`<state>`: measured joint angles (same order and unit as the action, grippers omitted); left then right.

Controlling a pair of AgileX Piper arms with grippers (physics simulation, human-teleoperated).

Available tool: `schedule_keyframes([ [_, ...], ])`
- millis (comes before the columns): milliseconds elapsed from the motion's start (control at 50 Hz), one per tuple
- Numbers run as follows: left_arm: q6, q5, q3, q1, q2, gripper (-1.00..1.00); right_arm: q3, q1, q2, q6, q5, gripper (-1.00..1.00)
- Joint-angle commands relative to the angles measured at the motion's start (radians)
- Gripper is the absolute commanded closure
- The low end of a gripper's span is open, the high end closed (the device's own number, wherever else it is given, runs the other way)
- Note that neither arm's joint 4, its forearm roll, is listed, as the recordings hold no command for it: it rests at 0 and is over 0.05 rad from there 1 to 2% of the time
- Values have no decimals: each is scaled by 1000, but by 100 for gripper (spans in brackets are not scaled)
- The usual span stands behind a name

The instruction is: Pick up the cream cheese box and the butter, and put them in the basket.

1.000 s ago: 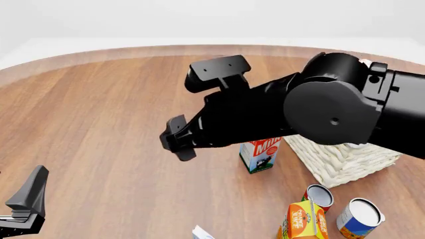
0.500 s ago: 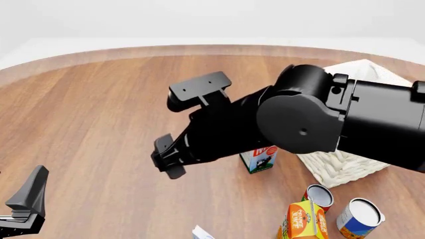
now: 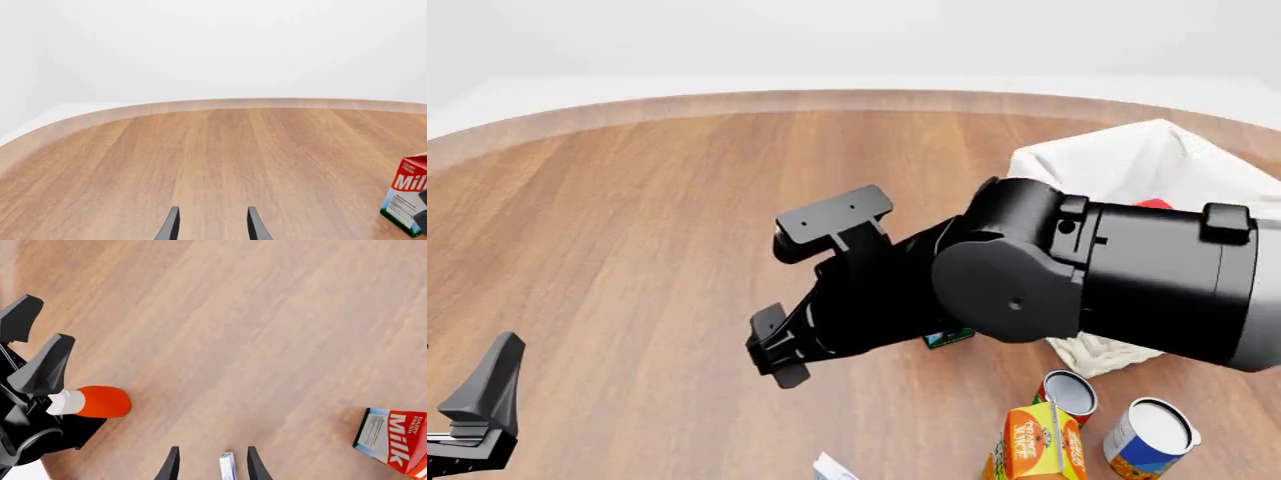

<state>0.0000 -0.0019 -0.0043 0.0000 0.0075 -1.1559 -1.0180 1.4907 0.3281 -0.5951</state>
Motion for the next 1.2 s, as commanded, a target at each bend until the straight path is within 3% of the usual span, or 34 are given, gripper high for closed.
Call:
schedule_keyframes([
  [20,0,0,0,0,0,-100,47,0,-1,27,29,-100],
  [300,0,0,0,0,0,-100,117,-14,0,74,79,-100],
  [700,0,0,0,0,0,-100,133,10,9,62,61,-100],
  [780,0,0,0,0,0,-100,160,5,16,74,86,-100],
  [820,0,0,0,0,0,-100,197,-8,24,108,119,-100],
  [1200,0,0,0,0,0,-100,240,-2,16,132,144,-100],
])
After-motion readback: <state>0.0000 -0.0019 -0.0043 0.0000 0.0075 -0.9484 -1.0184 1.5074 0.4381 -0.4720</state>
